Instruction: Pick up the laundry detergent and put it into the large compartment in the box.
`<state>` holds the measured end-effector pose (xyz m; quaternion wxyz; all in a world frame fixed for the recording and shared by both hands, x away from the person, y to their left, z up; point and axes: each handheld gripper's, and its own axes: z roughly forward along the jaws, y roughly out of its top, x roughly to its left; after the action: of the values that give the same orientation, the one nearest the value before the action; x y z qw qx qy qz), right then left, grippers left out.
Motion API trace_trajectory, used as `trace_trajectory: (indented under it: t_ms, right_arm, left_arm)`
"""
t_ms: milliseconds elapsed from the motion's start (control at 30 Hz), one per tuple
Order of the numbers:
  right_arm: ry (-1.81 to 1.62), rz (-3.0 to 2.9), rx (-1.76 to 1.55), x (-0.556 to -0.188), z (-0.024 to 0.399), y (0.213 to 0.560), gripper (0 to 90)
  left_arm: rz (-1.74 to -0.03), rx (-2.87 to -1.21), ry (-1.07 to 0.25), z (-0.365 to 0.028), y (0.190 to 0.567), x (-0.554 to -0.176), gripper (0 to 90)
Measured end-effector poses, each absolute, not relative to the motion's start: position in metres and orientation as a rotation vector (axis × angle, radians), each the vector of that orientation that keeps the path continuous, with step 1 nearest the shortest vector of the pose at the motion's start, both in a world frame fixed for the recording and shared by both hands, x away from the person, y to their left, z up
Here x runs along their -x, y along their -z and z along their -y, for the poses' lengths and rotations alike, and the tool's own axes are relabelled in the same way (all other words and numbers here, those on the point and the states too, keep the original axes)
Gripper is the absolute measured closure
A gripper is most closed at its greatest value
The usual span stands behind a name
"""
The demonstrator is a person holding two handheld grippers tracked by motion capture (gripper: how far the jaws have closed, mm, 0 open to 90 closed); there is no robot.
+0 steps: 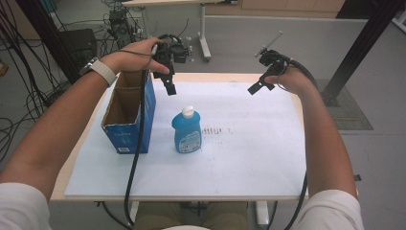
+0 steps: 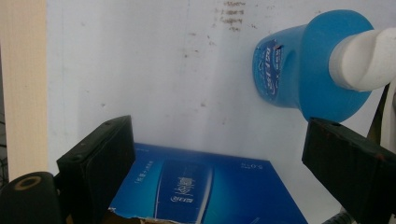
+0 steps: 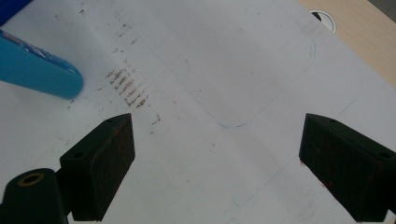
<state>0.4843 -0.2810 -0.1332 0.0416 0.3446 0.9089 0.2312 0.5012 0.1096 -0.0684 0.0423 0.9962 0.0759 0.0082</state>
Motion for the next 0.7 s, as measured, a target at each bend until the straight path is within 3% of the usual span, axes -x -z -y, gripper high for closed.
trace_trajectory:
  t_ms: [700]
  right_arm:
    - [-0.705, -2.785, -1.049, -0.4845, 0.2774, 0.1321, 10.7]
  left_arm:
    - [-0.269, -3.045, -0.029, -0.1143, 0.0615, -0.4957, 8.9]
